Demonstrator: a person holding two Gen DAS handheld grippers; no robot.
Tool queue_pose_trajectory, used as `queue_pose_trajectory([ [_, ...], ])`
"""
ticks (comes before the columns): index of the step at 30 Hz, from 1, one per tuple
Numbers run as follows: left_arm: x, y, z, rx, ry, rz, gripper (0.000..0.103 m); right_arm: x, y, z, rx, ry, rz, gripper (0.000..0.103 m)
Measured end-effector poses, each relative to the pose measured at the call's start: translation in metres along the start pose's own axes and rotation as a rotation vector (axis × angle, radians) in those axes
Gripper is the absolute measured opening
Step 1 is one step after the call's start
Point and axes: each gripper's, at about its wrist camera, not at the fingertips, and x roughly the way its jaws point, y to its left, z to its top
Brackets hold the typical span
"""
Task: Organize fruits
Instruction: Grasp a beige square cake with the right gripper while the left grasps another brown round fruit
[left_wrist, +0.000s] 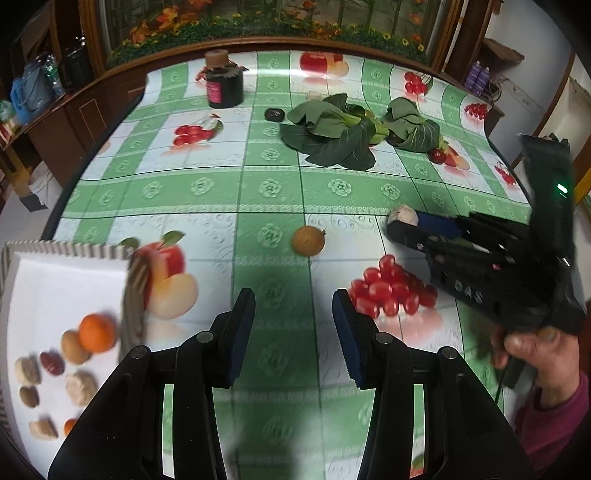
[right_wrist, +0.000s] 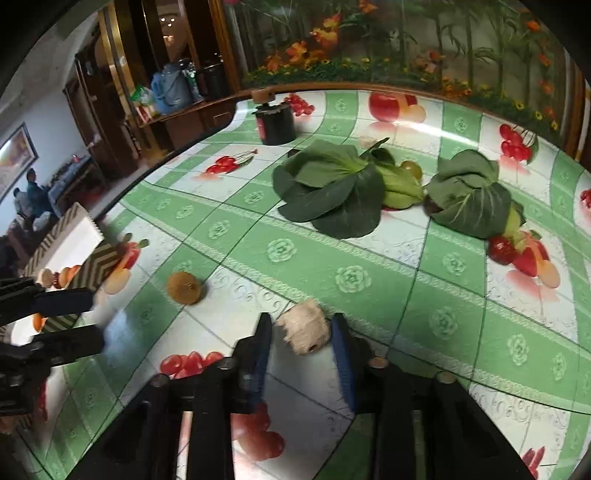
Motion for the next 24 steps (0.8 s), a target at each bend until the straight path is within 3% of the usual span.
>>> queue_pose_trajectory([
  [17, 0.051, -0.017, 0.030, 0.040, -0.008, -0.017, 0.043, -0.008, -0.018, -0.006, 0.081, -0.005, 0.039, 0.022],
  [18, 0.051, -0.017, 0.030, 0.046, -0.012, -0.017, 0.037, -0.008, -0.018, -0.006, 0.082, -0.005, 0.039, 0.022],
  [19, 0.051, -0.018, 0.030, 0.053, -0.018, -0.013, 0.025, -0.008, -0.018, -0.006, 0.082, -0.005, 0.039, 0.022],
  [24, 0.046, -0.012, 0.025, 0.036, -0.029, -0.016, 0.024, -0.010, -0.016, -0.007, 0.086, 0.005, 0.034, 0.022],
])
